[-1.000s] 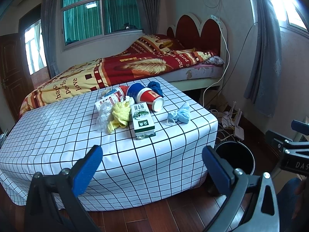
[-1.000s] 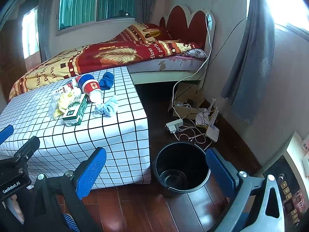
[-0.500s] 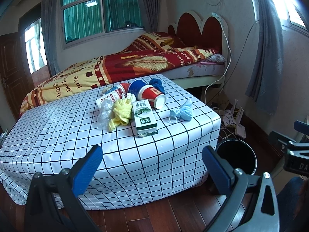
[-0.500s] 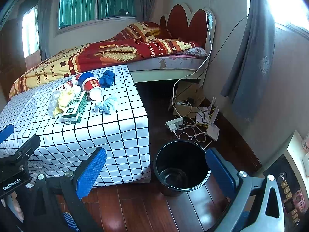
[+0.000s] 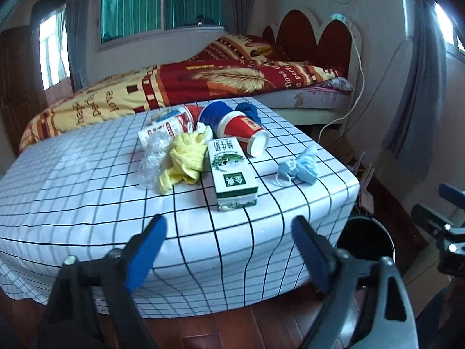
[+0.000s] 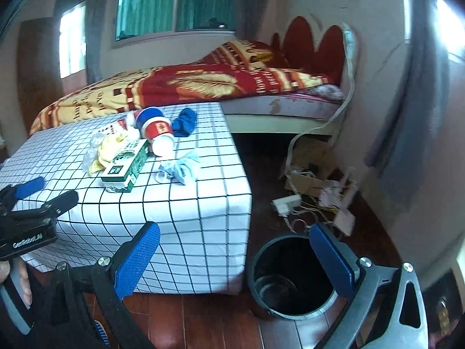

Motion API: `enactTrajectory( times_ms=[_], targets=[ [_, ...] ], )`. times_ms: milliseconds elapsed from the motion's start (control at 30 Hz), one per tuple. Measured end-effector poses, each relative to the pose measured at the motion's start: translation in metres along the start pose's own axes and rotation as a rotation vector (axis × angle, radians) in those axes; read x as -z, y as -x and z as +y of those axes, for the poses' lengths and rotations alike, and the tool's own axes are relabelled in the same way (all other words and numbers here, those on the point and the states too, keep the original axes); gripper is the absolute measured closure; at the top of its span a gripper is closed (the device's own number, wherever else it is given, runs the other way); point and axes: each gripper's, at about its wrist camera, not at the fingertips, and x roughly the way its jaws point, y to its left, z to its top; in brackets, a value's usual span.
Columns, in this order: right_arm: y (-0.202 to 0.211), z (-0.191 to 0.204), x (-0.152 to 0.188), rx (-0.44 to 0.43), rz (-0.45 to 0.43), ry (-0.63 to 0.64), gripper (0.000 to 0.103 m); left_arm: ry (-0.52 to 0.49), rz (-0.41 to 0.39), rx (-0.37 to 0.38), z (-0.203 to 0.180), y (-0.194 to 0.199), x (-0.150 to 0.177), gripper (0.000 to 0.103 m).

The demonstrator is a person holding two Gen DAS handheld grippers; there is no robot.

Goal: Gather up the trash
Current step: 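Grasp the green-and-white milk carton with the left tool while the right tool grasps the blue face mask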

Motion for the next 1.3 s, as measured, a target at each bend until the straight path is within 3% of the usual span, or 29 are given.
enactTrajectory(
  times_ms=[167,233,467,533,667,733,1000,1300],
  targets=[
    [-0.051,0.005,-0.015,-0.09,0.002,0.036,0.004,0.027,0.008,-0.001,0.001,-0.032,-0.012,0.024],
    [-0.073,0.008,-0.021,-0.127,0.015,0.055,0.015,0.04,0.012,0.003,0.002,-0.045,-0.017,0.026],
    [-0.131,0.026,-0.034,-0.198,0.056,0.141,0.027,0.036,0.043,0.002,-0.008,-0.083,-0.031,0.029],
    [-0.143,0.029,-0.036,-0.216,0.067,0.155,0.035,0.025,0.059,-0.003,-0.012,-0.093,-0.032,0.03],
    [-0.164,0.032,-0.037,-0.26,0.076,0.191,0.038,0.015,0.08,-0.015,-0.012,-0.106,-0.03,0.032],
    [-0.173,0.034,-0.037,-0.29,0.082,0.203,0.047,0.019,0.086,-0.016,-0.011,-0.11,-0.03,0.033],
    [-0.177,0.035,-0.04,-0.326,0.061,0.216,0.083,0.018,0.09,-0.012,-0.004,-0.119,-0.035,0.047],
    [-0.144,0.028,-0.037,-0.317,0.006,0.178,0.085,-0.004,0.024,0.005,-0.002,-0.094,-0.033,0.049]
  ],
)
